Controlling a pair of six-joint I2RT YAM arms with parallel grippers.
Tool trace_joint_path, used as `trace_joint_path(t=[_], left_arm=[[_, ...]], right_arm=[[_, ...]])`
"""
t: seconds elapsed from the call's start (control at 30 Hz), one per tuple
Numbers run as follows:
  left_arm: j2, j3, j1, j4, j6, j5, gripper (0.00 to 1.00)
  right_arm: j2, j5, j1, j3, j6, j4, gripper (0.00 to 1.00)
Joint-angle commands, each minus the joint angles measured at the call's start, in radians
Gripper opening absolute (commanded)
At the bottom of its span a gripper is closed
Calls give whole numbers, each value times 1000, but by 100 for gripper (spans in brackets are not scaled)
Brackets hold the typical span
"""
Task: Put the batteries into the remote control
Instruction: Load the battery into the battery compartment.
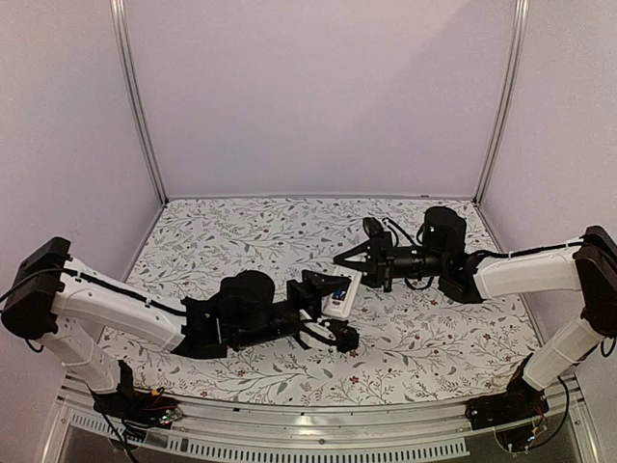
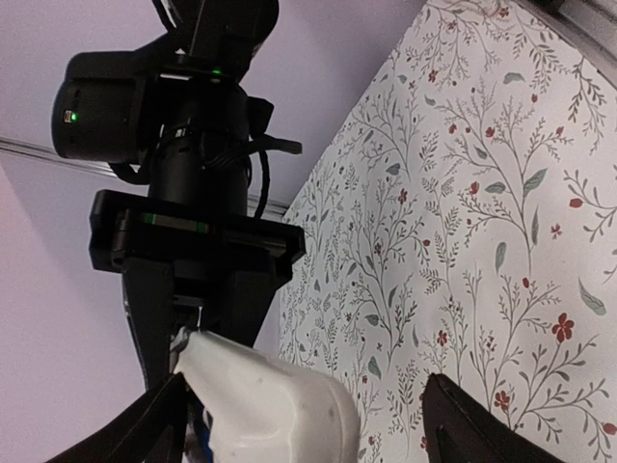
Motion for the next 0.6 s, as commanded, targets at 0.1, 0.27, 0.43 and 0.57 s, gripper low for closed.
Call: trace_joint_path(t=[0.1, 0.27, 0.43, 0.57], left_arm=[[52, -93, -47, -289, 38, -9, 83], [28, -97, -47, -289, 36, -23, 82], [-3, -86, -52, -290, 14, -22, 82], [-41, -75, -53, -284, -19, -12, 84]], right_arm=[[-64, 25, -59, 32, 59, 230, 0], [-58, 25, -60, 30, 49, 213, 0], [-54, 27, -61, 20, -36, 129, 0], [-65, 48, -60, 13, -160, -12, 0]])
